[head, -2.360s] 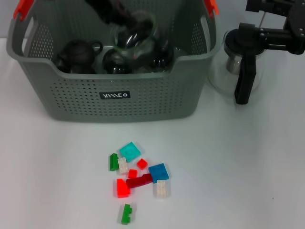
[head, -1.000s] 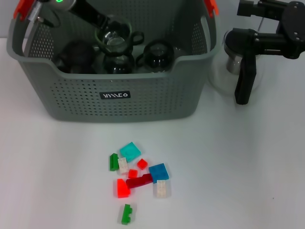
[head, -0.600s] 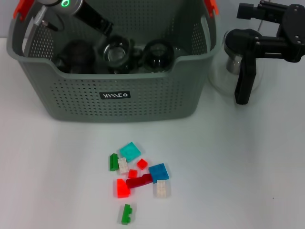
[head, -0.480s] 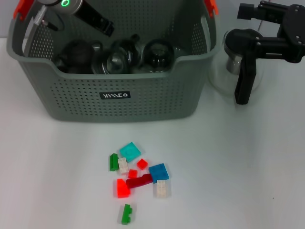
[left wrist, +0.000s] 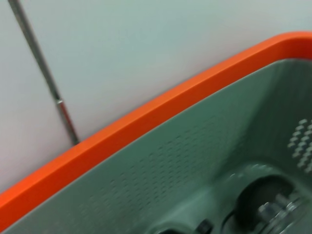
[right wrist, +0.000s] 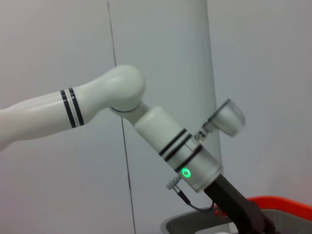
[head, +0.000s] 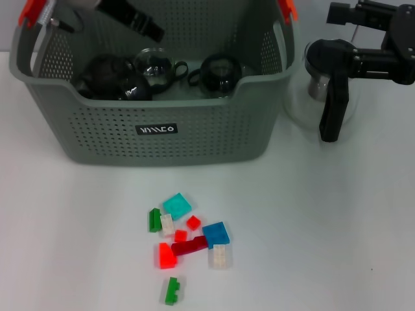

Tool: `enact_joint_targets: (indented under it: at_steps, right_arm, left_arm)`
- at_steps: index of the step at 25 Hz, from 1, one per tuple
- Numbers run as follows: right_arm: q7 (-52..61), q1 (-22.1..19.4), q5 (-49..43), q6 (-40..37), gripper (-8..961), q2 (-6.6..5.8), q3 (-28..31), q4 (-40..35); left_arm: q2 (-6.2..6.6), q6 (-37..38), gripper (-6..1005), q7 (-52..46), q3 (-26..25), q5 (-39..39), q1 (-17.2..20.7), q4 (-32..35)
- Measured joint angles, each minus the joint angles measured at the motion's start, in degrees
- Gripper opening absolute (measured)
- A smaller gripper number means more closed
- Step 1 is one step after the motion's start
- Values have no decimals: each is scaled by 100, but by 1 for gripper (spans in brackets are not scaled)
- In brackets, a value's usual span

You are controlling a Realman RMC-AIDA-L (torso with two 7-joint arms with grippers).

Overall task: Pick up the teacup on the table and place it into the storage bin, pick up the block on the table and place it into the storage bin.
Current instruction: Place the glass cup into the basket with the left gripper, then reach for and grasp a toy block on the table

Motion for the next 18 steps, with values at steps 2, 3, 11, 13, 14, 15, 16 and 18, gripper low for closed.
enact_joint_targets:
  at_steps: [2,3,11,13,14,15,16,18]
  right_arm:
    - [-1,-4,32,-26,885,-18,4,-2]
    - [-3,-5,51,-42,885,-27,6,-2]
    - [4,-61,156,-333,885,-147,93,-4]
    - [14,-103,179,-439,885,-192,135,-4]
    - [28,-128,187,-494,885,-220,176,-4]
    - [42,-151,192,-539,885,-250,211,-5]
    - [59,-173,196,-579,885,-278,242,-5]
    - [108,-237,199,-616,885,-335,291,-5]
  left_arm:
    - [-33,291,602,25,-70,-199,97,355]
    - [-46,530,630,54,-126,-421,193,693]
    - [-18,1925,861,377,-466,-2453,972,2095]
    - [-16,2461,863,603,-712,-3301,1286,2364]
    - [-16,2461,863,603,-712,-3301,1286,2364]
    - [-19,2637,864,703,-750,-3559,1389,2424]
    - [-24,2811,865,813,-787,-3817,1508,2482]
    - [-41,3131,863,1031,-819,-4254,1718,2540]
